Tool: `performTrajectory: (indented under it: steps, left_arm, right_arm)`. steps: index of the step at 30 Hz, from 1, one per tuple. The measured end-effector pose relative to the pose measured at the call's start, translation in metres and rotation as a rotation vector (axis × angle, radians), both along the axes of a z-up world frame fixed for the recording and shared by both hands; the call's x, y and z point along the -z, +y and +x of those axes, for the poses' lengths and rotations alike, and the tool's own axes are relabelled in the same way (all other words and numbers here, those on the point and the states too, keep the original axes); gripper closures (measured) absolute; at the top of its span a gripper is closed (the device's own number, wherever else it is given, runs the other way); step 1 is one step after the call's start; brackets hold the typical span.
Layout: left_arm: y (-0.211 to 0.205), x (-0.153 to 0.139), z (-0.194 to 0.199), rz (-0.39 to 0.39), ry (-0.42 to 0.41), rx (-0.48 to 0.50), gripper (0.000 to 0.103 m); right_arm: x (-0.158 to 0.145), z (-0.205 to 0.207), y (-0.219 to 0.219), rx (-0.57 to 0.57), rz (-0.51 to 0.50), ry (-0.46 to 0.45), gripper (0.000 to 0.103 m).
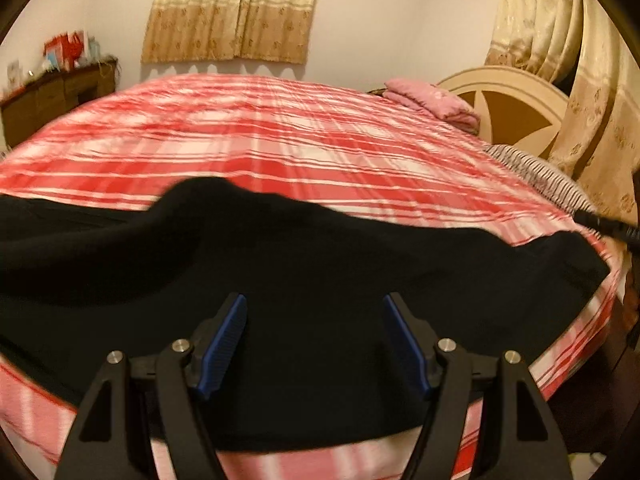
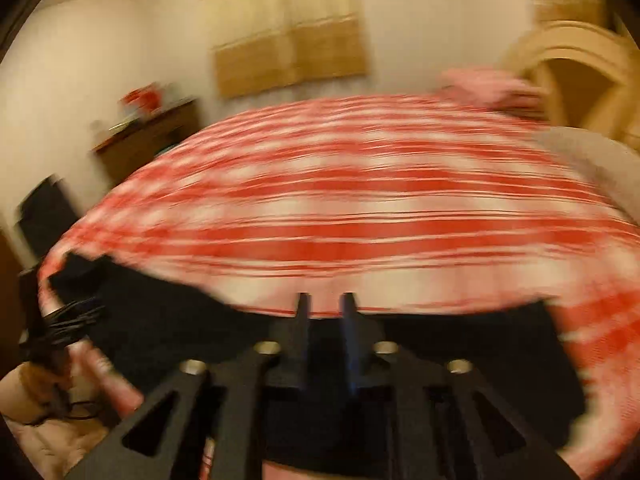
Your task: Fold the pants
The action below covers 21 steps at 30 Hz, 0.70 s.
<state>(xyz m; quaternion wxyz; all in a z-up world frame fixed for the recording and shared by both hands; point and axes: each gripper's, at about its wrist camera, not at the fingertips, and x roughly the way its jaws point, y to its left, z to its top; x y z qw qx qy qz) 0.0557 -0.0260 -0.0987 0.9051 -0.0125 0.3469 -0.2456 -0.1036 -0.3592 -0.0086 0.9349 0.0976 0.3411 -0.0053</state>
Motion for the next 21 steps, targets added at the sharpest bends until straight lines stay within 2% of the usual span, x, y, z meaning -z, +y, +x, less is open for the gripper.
performTrajectory:
  steps: [1, 2, 5, 8, 14, 17, 21]
  left_arm:
    - [0.008, 0.0, 0.0, 0.008, -0.007, -0.012, 0.03]
    - [0.017, 0.0, 0.001, 0.011, -0.011, -0.028, 0.03]
    - [0.043, -0.001, 0.007, 0.016, -0.021, -0.081, 0.03]
    - [0.073, -0.007, 0.014, 0.016, -0.037, -0.136, 0.03]
    - [0.147, -0.016, 0.017, 0.024, -0.068, -0.269, 0.03]
    - [0.192, -0.017, 0.009, 0.021, -0.081, -0.335, 0.03]
    - [0.251, -0.016, 0.002, -0.041, -0.05, -0.429, 0.03]
  right_arm:
    - [0.003, 0.012, 0.013, -0.039, 0.037, -0.005, 0.038]
    - [0.006, 0.024, 0.027, -0.081, 0.075, -0.01, 0.035]
    - [0.013, 0.06, 0.07, -0.223, 0.157, 0.01, 0.035]
    - [0.02, 0.09, 0.114, -0.341, 0.176, 0.013, 0.035]
    - [0.042, 0.143, 0.18, -0.445, 0.2, 0.069, 0.035]
    - [0.044, 0.147, 0.207, -0.507, 0.23, 0.047, 0.035]
    - [0.046, 0.152, 0.245, -0.58, 0.254, 0.036, 0.035]
